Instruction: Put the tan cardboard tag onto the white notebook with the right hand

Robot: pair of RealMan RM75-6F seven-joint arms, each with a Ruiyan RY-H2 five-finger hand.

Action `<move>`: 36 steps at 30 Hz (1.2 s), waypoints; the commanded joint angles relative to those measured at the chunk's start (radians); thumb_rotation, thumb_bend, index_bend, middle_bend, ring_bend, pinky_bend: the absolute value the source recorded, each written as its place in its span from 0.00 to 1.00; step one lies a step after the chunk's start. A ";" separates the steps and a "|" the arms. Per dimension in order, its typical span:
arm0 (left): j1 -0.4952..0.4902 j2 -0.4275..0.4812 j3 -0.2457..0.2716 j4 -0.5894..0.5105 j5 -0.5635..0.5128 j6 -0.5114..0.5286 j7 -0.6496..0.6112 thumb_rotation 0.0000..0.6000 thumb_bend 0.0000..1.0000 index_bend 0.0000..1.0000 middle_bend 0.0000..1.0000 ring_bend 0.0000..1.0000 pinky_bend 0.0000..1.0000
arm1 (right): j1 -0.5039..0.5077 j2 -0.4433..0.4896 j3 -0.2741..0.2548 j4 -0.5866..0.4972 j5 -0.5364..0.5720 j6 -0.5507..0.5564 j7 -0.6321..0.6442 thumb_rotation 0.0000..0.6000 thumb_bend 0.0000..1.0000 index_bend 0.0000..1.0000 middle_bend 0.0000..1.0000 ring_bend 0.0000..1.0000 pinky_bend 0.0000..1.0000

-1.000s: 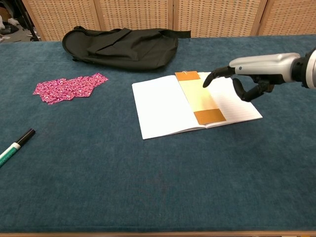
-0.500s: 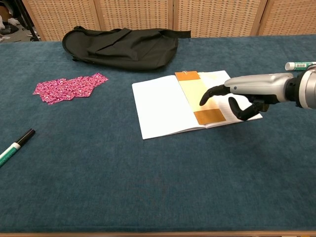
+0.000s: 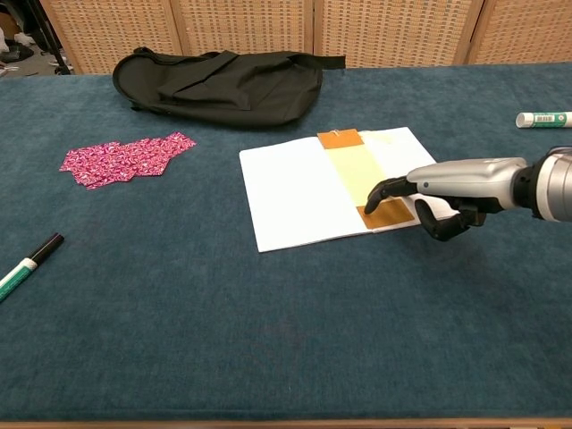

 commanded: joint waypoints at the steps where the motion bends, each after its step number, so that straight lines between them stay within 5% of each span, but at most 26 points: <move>1: -0.001 -0.001 0.001 0.000 0.000 -0.001 0.001 1.00 0.00 0.00 0.00 0.00 0.00 | -0.003 0.005 -0.006 0.000 -0.017 -0.008 -0.001 1.00 1.00 0.14 0.09 0.00 0.10; 36: -0.003 -0.004 -0.002 0.000 -0.008 -0.005 0.005 1.00 0.00 0.00 0.00 0.00 0.00 | -0.017 0.032 0.024 -0.034 -0.060 -0.027 -0.016 1.00 1.00 0.14 0.09 0.00 0.11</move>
